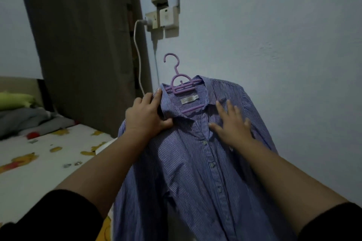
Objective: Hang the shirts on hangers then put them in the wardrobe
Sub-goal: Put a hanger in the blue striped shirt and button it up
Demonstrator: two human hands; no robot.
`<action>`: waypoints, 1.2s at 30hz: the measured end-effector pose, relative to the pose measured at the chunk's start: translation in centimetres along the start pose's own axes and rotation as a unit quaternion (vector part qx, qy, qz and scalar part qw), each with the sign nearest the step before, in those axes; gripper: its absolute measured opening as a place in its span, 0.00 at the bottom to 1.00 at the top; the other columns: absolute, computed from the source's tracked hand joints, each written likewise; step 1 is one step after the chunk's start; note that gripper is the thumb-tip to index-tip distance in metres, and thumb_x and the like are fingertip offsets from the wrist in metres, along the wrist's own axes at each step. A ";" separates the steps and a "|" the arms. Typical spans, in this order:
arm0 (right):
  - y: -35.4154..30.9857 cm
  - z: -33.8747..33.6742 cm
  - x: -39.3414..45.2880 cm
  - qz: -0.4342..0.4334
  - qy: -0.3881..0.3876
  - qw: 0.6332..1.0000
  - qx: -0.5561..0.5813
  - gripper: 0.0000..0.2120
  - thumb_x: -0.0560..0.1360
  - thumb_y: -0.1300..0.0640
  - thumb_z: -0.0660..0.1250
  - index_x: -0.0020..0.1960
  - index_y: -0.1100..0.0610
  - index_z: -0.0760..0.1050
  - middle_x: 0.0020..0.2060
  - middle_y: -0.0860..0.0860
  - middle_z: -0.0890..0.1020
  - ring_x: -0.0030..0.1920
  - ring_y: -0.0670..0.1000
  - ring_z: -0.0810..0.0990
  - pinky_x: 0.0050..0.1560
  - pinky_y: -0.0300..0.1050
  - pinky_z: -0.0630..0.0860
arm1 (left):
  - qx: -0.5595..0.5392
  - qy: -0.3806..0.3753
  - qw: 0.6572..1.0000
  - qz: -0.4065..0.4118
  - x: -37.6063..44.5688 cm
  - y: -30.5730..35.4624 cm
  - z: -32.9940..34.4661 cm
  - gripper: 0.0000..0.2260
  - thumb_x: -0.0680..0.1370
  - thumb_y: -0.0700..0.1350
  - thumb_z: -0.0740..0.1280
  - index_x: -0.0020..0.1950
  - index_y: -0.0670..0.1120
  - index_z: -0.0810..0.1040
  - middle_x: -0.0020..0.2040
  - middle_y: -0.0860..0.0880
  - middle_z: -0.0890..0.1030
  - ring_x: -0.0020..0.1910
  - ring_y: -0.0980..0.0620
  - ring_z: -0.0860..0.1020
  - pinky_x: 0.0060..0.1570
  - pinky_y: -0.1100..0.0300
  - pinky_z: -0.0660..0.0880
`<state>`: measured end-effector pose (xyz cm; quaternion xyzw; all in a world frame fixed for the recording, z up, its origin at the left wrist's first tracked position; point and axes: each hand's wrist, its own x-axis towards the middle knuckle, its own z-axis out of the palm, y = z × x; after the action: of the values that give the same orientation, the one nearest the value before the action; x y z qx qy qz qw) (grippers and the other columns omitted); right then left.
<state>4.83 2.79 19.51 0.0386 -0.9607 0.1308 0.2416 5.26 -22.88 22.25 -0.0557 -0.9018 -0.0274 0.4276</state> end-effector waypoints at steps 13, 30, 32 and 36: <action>-8.9 13.2 3.9 -0.051 -0.118 0.992 0.018 0.36 0.76 0.33 0.52 0.76 0.42 0.38 0.77 0.49 0.38 0.76 0.55 0.39 0.70 0.69 0.44 | 0.019 -0.157 0.966 -0.203 -2.3 -10.2 8.9 0.47 0.68 0.74 0.59 0.78 0.50 0.52 0.68 0.44 0.70 0.64 0.41 0.70 0.56 0.48 0.71; -11.2 13.6 3.4 -0.050 -0.131 0.990 0.011 0.36 0.75 0.32 0.51 0.76 0.42 0.39 0.77 0.50 0.39 0.76 0.56 0.40 0.70 0.68 0.42 | 0.118 -0.268 0.929 -0.225 -2.4 -8.3 7.8 0.39 0.75 0.71 0.50 0.71 0.40 0.67 0.66 0.41 0.73 0.62 0.42 0.73 0.54 0.51 0.70; -11.1 13.3 3.1 -0.049 -0.127 0.991 0.011 0.36 0.75 0.32 0.52 0.76 0.42 0.39 0.77 0.50 0.39 0.76 0.56 0.40 0.70 0.68 0.42 | 0.127 -0.253 0.934 -0.220 -2.8 -7.9 7.8 0.46 0.73 0.74 0.51 0.77 0.40 0.54 0.75 0.39 0.61 0.72 0.40 0.64 0.68 0.48 0.62; -10.3 12.3 2.5 -0.041 -0.116 0.992 0.000 0.37 0.75 0.31 0.52 0.76 0.42 0.39 0.77 0.50 0.40 0.76 0.56 0.40 0.70 0.67 0.43 | 0.107 -0.211 0.963 -0.129 -3.3 -7.0 7.6 0.45 0.73 0.74 0.51 0.79 0.46 0.47 0.79 0.41 0.49 0.77 0.40 0.49 0.74 0.44 0.45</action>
<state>-1.55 -10.52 12.62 0.0928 -0.9799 0.1158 0.1333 0.63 -29.33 14.83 0.1025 -0.9689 0.0264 0.2234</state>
